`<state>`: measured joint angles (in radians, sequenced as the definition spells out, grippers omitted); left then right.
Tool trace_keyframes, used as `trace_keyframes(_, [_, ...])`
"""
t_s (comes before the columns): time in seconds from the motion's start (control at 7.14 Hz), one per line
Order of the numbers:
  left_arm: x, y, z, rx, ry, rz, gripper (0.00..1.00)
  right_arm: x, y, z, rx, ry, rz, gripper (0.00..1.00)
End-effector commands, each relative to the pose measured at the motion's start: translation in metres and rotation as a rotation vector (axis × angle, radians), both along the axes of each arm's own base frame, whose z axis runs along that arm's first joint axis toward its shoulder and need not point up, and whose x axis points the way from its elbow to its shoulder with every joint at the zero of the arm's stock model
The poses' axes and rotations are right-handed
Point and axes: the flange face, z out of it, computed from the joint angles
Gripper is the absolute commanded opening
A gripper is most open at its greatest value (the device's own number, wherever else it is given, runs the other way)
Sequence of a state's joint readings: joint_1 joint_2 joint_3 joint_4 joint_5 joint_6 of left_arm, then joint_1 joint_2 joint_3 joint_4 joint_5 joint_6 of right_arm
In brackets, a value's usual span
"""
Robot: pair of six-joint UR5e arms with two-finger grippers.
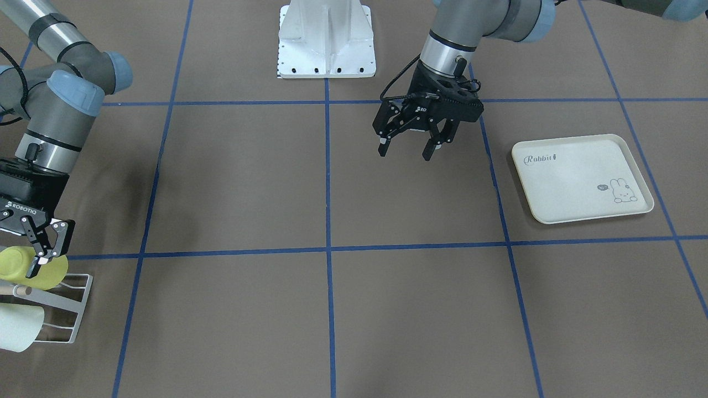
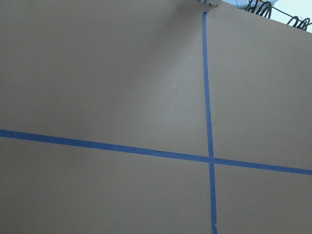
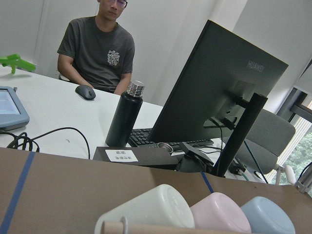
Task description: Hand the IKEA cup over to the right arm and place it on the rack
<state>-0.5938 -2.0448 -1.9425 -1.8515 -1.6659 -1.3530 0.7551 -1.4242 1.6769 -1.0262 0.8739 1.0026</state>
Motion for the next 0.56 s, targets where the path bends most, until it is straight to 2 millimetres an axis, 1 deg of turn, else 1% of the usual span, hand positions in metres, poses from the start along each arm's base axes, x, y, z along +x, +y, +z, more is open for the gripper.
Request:
trace_keyframes(0.0, [-0.001,0.000,0.000,0.001,0.001,0.001,1.00,0.009,0.001,-0.018,-0.011,-0.048,-0.054,0.99])
trace_keyframes(0.14, [-0.003,-0.002,-0.002,0.005,0.002,-0.003,1.00,0.028,0.001,-0.033,-0.009,-0.055,-0.084,0.99])
trace_keyframes(0.28, [-0.004,-0.003,-0.002,0.010,-0.004,-0.001,1.00,0.048,-0.004,-0.038,-0.037,-0.081,-0.123,0.99])
trace_keyframes(0.42, [-0.009,-0.008,-0.001,0.014,-0.016,0.002,1.00,0.085,-0.012,-0.043,-0.064,-0.072,-0.195,0.99])
